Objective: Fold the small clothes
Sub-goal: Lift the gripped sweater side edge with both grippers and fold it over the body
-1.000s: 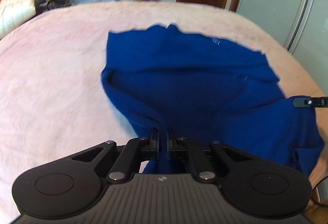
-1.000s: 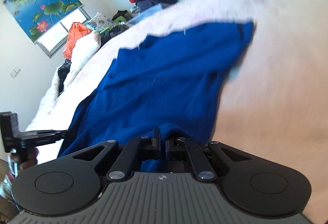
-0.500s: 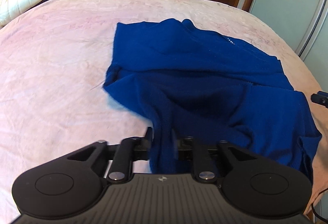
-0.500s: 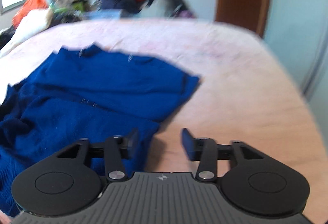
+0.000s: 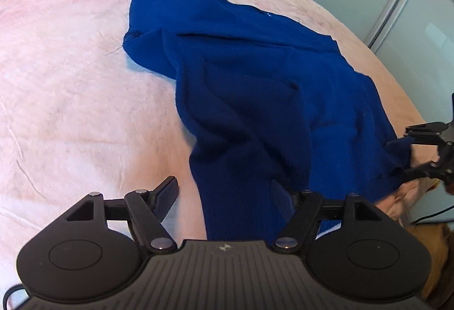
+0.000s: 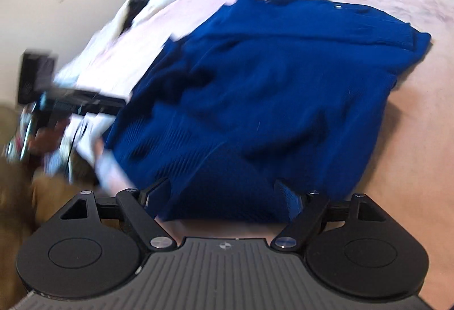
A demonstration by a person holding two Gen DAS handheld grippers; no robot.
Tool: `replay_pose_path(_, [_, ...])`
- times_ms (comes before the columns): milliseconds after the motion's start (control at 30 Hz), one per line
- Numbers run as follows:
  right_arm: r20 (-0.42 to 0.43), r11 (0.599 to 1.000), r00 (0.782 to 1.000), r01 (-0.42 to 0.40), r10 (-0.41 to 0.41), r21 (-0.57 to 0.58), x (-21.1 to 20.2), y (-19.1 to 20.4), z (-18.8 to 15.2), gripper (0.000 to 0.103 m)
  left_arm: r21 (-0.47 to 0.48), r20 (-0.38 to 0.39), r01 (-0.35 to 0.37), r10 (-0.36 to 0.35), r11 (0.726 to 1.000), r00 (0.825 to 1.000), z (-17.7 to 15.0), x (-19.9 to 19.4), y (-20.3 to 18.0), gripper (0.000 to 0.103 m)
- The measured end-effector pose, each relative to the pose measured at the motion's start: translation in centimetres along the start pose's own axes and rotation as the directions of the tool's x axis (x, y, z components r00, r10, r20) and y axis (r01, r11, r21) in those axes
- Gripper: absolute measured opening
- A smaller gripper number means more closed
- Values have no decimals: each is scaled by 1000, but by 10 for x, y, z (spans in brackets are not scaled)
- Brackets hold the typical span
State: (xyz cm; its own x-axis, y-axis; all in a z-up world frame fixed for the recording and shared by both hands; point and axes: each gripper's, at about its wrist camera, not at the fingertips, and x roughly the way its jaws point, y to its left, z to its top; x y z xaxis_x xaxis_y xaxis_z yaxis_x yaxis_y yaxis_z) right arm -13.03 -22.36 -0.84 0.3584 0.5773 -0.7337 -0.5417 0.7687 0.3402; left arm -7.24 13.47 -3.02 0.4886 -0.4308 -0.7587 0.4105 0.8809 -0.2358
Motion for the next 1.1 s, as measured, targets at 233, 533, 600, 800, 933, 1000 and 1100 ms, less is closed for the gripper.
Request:
replay_pose_path(233, [150, 976, 985, 47, -80, 211, -54, -20, -32, 83, 30, 5, 34, -34, 999, 999, -13, -8, -4, 72])
replay_pose_path(533, [298, 827, 953, -205, 47, 523, -36, -42, -65, 79, -91, 70, 159, -153, 983, 986, -9, -4, 19, 72])
replay_pose_path(600, [294, 826, 948, -262, 122, 499, -26, -39, -67, 79, -132, 79, 211, -202, 969, 976, -9, -2, 25, 72])
replay_pose_path(800, [310, 831, 938, -293, 154, 473, -13, -30, -56, 78, -206, 104, 303, -287, 931, 952, -11, 2, 37, 72])
replay_pose_path(933, [317, 843, 939, -277, 134, 462, -2, -25, -42, 77, -243, 113, 346, -328, 906, 938, -12, 5, 40, 71])
replay_pose_path(1000, [316, 850, 940, -267, 127, 454, 3, -21, -38, 75, -247, 110, 356, -339, 901, 934, -14, 5, 40, 71])
replay_pose_path(1100, [311, 854, 944, -253, 114, 455, 3, -21, -39, 63, -249, 110, 368, -351, 896, 930, -17, 4, 38, 71])
